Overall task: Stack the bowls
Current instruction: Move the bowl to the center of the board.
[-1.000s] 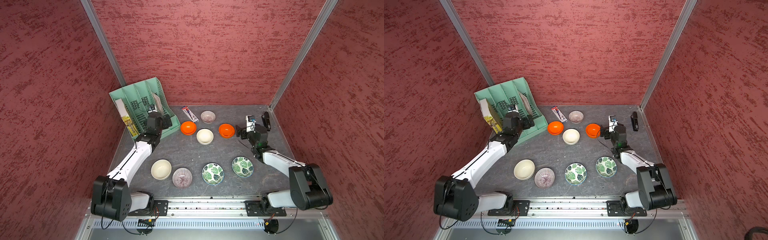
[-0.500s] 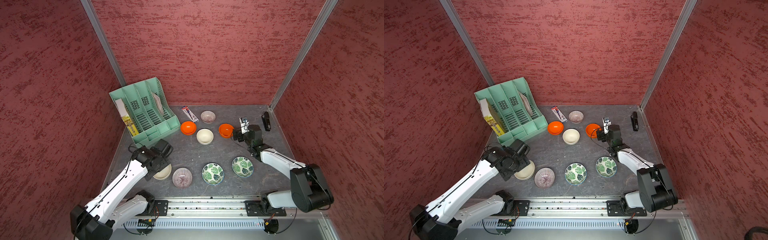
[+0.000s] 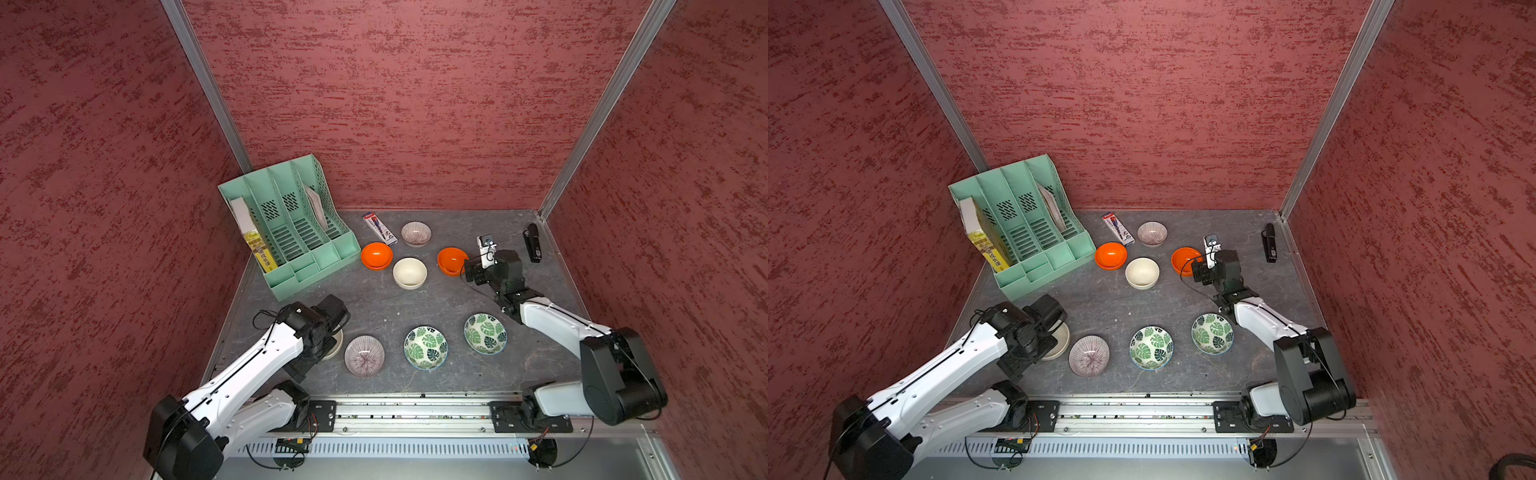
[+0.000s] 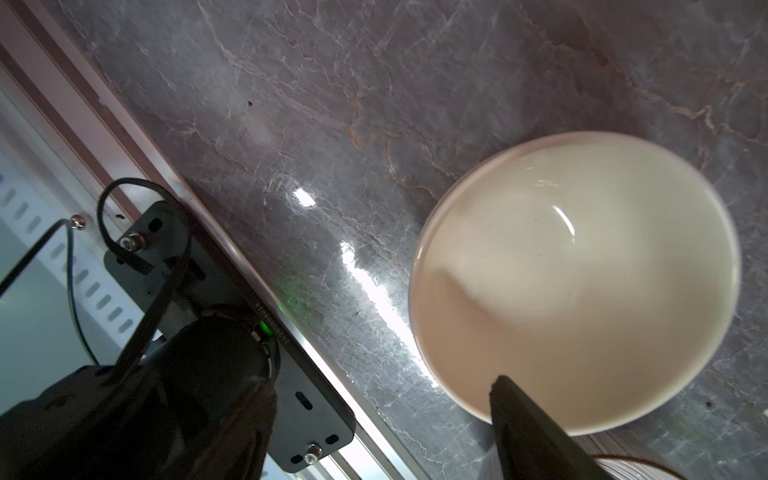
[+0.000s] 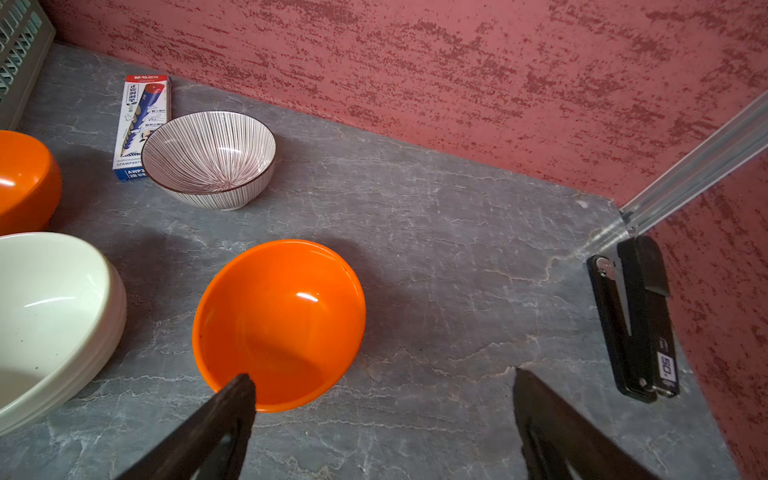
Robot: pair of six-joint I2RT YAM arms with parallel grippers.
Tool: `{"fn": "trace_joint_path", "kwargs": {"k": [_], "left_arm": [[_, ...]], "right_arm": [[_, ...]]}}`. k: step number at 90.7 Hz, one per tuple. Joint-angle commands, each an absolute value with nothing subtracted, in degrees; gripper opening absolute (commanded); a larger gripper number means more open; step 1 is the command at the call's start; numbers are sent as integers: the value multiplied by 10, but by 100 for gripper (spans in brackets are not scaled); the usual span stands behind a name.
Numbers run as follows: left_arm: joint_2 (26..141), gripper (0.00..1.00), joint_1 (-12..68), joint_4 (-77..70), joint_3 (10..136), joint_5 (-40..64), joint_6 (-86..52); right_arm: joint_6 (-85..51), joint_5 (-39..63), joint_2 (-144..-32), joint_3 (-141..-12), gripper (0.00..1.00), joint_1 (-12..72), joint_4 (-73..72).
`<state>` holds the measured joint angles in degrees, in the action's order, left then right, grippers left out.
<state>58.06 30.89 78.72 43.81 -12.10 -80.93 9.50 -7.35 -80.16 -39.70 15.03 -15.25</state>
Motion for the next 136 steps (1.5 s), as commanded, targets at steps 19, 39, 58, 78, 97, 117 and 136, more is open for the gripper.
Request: {"fn": "trace_joint_path", "kwargs": {"k": [19,39,58,78,97,117,136], "left_arm": [[582,72,217,718,419,-131,-739],[604,61,188,663,401,-116,-708],[622,52,184,634,386,-101,-697],[623,30,178,612,373,-92,-688],[642,14,174,589,377,-83,-671],[694,8,156,537,408,-82,-636],[774,8,154,491,455,-83,-603]], "right_arm": [[98,-82,-804,-396,98,160,-164],[97,-87,-811,-400,99,162,-163],[99,-94,-817,-405,99,163,-159],[99,-98,-827,-411,98,165,-154],[101,-102,-831,-415,99,167,-153],[100,-102,-838,-418,98,170,-151],[102,-102,-853,-427,99,174,-145]]}}
